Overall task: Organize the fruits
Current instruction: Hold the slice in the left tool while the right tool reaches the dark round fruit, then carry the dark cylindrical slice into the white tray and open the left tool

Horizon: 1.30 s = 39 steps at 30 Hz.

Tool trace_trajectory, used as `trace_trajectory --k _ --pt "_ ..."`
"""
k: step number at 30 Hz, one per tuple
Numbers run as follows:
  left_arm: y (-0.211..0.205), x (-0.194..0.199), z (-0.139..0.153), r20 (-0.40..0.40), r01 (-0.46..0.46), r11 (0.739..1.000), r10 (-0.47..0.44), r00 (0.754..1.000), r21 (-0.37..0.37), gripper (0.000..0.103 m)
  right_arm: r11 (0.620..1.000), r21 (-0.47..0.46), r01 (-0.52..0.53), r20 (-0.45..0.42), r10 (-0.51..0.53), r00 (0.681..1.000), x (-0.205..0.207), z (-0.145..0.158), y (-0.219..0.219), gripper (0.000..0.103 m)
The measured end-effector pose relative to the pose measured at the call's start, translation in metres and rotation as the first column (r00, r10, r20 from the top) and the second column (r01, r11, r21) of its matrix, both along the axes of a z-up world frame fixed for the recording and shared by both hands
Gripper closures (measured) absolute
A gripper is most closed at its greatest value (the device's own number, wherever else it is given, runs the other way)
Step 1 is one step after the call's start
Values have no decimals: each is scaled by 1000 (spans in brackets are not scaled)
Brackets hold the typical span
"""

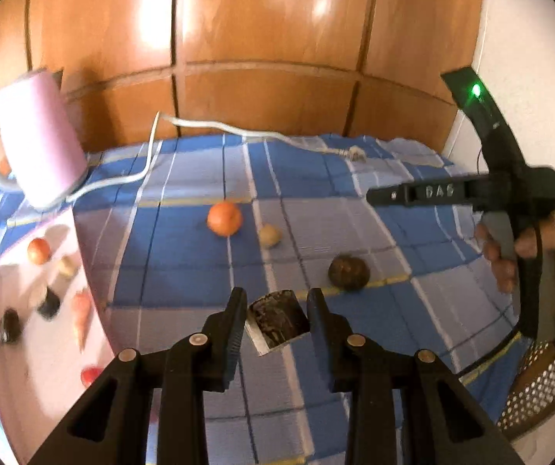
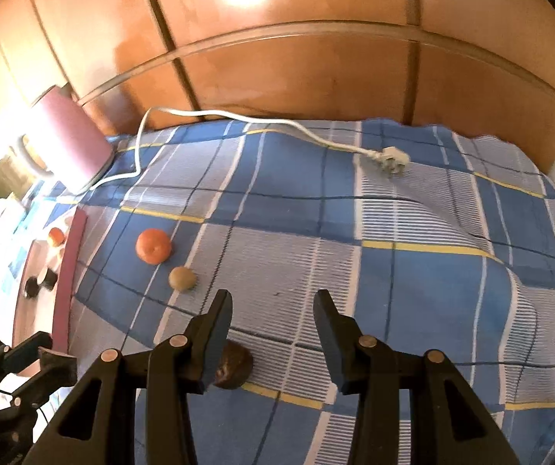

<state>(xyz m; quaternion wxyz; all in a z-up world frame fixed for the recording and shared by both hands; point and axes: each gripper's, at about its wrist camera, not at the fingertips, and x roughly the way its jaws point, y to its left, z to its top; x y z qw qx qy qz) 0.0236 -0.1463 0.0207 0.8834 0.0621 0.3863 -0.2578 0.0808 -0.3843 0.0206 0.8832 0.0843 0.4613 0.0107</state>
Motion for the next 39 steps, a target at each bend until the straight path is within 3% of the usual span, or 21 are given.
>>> trace_trajectory --k 5,17,31,39 --pt "9 -5 -24 -58 -22 1000 22 998 5 71 998 -20 -59 -16 59 998 2 -9 14 59" --pt "9 -9 -36 -63 -28 1000 27 998 -4 71 986 -69 -150 -12 150 989 5 -20 36 59" --pt "20 -8 -29 -60 -37 998 34 998 -44 73 983 -87 -161 -33 159 987 11 -33 40 59" --pt "24 -9 -21 -47 -36 997 33 998 -73 73 990 -104 -91 -26 89 996 14 -34 28 59"
